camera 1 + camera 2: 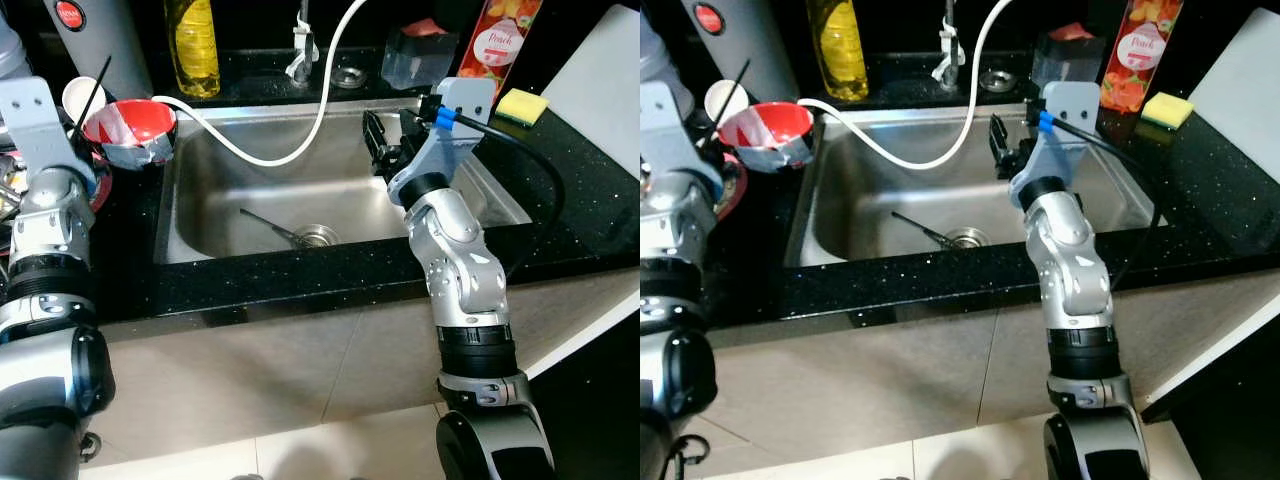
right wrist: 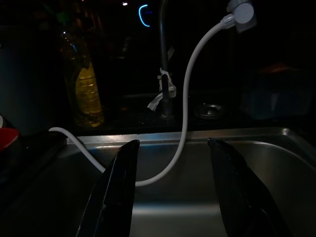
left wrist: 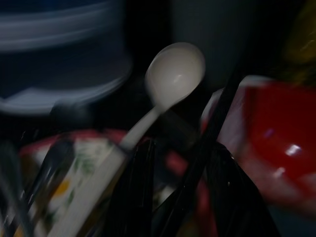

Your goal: Kitchen organization

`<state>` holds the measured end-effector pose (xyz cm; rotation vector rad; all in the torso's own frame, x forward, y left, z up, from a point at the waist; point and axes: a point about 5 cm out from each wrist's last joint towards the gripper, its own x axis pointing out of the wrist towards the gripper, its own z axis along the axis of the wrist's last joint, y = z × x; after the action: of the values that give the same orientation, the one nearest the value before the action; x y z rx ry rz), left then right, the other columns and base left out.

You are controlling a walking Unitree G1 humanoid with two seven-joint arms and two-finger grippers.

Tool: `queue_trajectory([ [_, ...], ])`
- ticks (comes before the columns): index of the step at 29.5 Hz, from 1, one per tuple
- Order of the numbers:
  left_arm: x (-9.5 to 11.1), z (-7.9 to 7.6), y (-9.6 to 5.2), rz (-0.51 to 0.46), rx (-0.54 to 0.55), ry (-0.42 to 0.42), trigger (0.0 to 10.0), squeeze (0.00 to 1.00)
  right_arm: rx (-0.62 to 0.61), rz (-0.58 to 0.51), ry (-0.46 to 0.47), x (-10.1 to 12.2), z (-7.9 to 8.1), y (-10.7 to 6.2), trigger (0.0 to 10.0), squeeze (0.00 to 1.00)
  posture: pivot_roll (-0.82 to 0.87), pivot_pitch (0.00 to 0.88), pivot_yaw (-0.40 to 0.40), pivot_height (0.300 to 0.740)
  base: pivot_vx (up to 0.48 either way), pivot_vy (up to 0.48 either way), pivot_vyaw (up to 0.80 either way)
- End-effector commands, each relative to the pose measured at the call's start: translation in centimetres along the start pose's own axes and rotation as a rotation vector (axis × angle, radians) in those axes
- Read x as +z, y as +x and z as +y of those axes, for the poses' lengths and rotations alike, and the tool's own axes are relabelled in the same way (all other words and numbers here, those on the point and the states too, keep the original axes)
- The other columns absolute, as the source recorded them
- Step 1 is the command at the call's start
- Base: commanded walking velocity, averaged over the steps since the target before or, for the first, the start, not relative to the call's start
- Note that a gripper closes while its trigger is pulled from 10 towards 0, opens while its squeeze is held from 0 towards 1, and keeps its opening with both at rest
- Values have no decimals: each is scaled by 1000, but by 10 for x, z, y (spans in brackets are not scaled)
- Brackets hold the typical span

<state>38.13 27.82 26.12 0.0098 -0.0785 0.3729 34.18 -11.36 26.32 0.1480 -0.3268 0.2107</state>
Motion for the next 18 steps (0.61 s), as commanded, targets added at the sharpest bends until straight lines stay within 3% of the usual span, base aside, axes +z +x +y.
queue_trajectory([
  [1, 18, -17, -2, -68, -50, -6, 10000, 0, 3, 3, 4, 0, 1, 1, 10000, 0, 151, 32, -32, 740, 0, 0, 0],
  [7, 30, -29, -6, -110, -104, -1, 10000, 0, -2, 3, 3, 0, 0, 1, 10000, 0, 149, 35, -31, 740, 0, 0, 0],
  [8, 37, -40, -10, -132, -163, 3, 10000, 0, -3, 4, 4, 0, 0, 0, 10000, 0, 147, 36, -31, 740, 0, 0, 0],
  [9, 37, -40, -10, -132, -163, 3, 10000, 0, -3, 4, 4, 0, 0, 0, 10000, 0, 147, 36, -31, 740, 0, 0, 0],
  [11, 42, -69, -23, -159, -315, 60, 10000, 0, -3, 3, 4, 0, 1, 0, 10000, 0, 145, 35, -29, 740, 0, 0, 0],
  [15, 21, -101, -36, -104, -443, 191, 10000, 0, -7, 5, 5, -1, 0, 0, 10000, 0, 146, 35, -29, 740, 0, 0, 0],
  [17, -1, -119, -48, -26, -554, 221, 10000, 0, -8, 8, 5, -2, 0, 0, 10000, 0, 146, 35, -29, 740, 0, 0, 0],
  [18, -1, -119, -48, -26, -554, 221, 10000, 0, -8, 8, 5, -2, 0, 0, 10000, 0, 146, 35, -29, 740, 0, 0, 0],
])
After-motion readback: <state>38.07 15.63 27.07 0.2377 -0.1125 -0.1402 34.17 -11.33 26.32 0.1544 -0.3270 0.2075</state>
